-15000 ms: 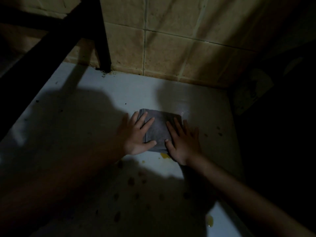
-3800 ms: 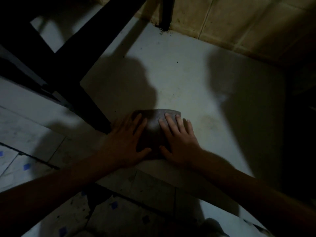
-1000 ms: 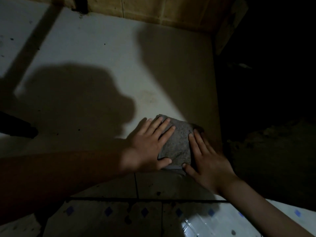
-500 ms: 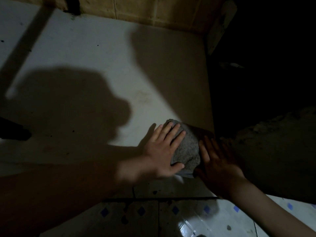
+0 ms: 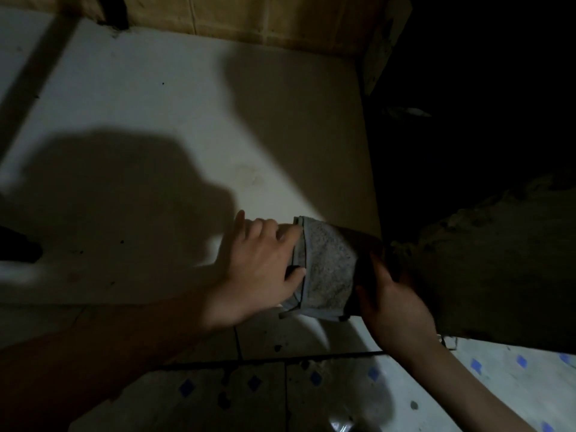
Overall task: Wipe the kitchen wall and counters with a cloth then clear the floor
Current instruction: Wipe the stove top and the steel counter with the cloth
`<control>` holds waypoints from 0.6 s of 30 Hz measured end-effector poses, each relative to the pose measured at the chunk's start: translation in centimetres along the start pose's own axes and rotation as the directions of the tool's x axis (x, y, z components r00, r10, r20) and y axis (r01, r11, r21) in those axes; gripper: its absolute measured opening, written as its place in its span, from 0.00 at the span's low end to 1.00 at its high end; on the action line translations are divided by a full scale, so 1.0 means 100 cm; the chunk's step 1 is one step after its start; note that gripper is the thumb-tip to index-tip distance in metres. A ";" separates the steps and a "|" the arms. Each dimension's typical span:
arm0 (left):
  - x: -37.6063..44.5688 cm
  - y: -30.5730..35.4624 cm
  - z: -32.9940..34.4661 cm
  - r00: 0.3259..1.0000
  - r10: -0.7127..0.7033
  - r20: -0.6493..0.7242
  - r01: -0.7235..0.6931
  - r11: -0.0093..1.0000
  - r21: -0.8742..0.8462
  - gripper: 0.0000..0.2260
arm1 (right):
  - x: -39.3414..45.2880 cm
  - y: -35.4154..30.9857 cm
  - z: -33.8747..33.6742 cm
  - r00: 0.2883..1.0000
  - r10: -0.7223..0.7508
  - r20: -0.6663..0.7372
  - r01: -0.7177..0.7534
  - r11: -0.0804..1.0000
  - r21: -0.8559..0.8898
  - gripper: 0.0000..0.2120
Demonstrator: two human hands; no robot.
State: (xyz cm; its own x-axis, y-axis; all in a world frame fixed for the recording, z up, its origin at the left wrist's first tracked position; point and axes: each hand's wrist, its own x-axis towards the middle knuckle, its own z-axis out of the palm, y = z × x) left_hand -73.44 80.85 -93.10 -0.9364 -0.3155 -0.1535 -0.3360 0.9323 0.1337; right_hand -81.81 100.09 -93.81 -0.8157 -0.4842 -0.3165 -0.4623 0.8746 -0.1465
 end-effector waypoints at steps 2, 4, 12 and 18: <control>0.000 0.006 0.002 0.999 0.027 0.023 -0.026 0.999 -0.030 0.30 | 0.003 -0.003 0.005 0.999 0.050 0.007 -0.050 0.997 0.054 0.32; -0.001 0.015 0.005 0.998 0.049 0.049 -0.044 0.994 -0.096 0.31 | 0.001 -0.007 0.009 0.997 0.076 0.002 -0.076 0.996 0.045 0.33; 0.007 0.029 0.009 0.999 -0.003 0.053 0.033 0.825 -0.564 0.21 | 0.009 -0.020 0.006 0.999 0.040 -0.021 -0.037 0.987 0.153 0.30; 0.013 0.031 0.013 0.997 -0.072 0.008 0.058 0.720 -0.691 0.19 | 0.019 -0.032 0.003 1.000 0.007 -0.010 -0.001 0.861 0.508 0.27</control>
State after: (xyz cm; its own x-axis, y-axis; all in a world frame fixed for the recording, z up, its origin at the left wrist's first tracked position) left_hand -75.53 83.56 -94.16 -0.9088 -0.3806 -0.1709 -0.3661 0.5311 0.7642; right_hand -81.75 96.41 -94.16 -0.8225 -0.4778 -0.3084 -0.2201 0.7675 -0.6021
